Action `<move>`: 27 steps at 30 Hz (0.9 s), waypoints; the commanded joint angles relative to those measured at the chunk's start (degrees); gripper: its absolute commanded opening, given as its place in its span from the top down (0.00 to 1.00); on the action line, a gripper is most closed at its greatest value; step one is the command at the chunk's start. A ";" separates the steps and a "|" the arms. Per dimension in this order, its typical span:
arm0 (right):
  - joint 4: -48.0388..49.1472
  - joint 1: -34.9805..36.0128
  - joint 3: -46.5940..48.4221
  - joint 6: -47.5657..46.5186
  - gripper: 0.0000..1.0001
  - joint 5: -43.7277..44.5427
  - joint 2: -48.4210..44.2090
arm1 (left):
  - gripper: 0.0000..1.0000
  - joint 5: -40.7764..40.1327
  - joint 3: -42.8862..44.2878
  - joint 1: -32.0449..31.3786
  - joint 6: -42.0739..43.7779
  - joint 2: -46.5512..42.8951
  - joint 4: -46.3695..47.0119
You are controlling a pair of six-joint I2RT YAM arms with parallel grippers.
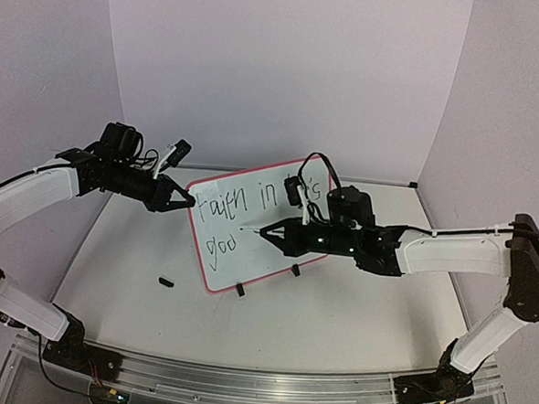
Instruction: Write a sentence on the whiteboard
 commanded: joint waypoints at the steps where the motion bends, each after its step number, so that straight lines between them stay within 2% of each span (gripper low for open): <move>1: 3.48 -1.66 -1.13 0.59 1.00 -1.83 0.09 | 1.00 -2.51 -1.02 -0.18 0.73 1.68 -0.37; 27: 3.79 -1.85 3.11 -0.36 1.00 0.11 6.86 | 1.00 -2.87 -0.94 -0.18 0.77 2.13 -0.60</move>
